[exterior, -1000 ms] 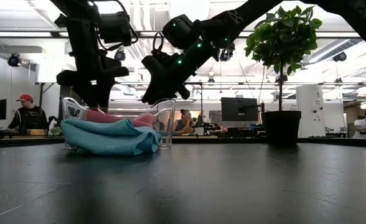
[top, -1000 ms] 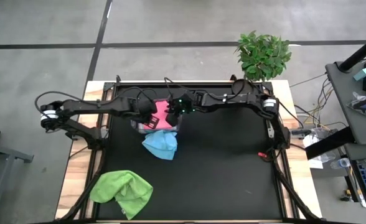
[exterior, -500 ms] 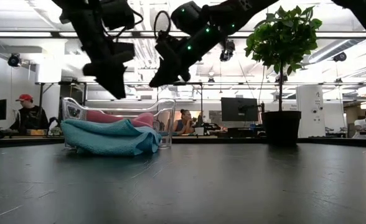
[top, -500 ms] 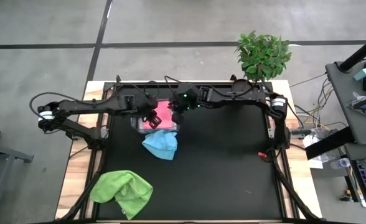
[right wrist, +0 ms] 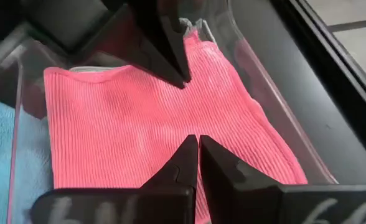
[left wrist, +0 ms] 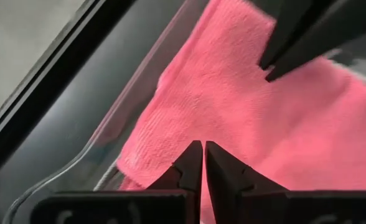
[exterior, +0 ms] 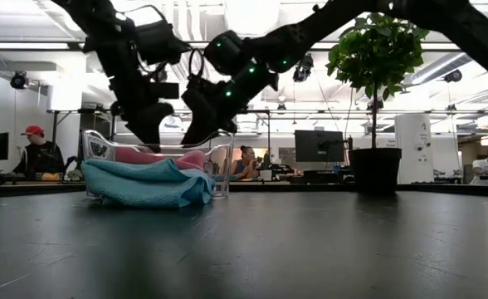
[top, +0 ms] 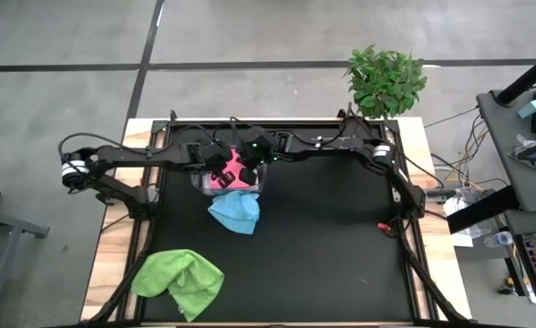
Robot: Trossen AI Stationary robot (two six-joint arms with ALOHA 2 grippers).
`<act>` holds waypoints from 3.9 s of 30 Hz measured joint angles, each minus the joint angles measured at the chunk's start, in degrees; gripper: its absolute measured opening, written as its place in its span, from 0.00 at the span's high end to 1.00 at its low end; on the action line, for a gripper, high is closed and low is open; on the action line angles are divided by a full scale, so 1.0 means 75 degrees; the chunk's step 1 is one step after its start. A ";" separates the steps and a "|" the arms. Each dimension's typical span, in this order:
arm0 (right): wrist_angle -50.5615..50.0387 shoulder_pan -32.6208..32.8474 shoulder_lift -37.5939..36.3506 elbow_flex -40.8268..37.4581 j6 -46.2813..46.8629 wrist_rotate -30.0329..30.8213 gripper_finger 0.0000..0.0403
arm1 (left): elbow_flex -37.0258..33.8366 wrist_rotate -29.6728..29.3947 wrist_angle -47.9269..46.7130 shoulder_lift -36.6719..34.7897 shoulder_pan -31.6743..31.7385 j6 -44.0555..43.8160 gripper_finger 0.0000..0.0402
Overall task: Fold microfiber towels
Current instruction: Put the pink microfiber cloth into the transparent bin
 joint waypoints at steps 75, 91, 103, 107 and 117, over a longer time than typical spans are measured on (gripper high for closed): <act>-0.1416 -0.0277 0.0781 0.1319 -0.0476 0.0212 0.98 | -0.0979 -0.0167 0.1063 -0.0209 0.0568 0.1856 1.00; -0.2190 -0.0321 0.0551 0.1331 -0.0659 0.0600 0.98 | -0.0592 -0.0493 0.0210 -0.0439 0.0545 0.1982 1.00; -0.2397 0.0106 0.0362 0.1317 -0.0657 0.0561 0.98 | -0.0921 0.2089 0.0063 -0.1693 0.0358 0.1896 1.00; -0.2409 0.0229 0.0431 0.1262 -0.0622 0.0560 0.98 | -0.1090 0.2179 0.0165 -0.1580 0.0349 0.1792 1.00; -0.2390 0.0227 0.0431 0.1159 -0.0595 0.0601 0.98 | -0.1291 0.2324 0.0290 -0.0961 0.0346 0.1833 1.00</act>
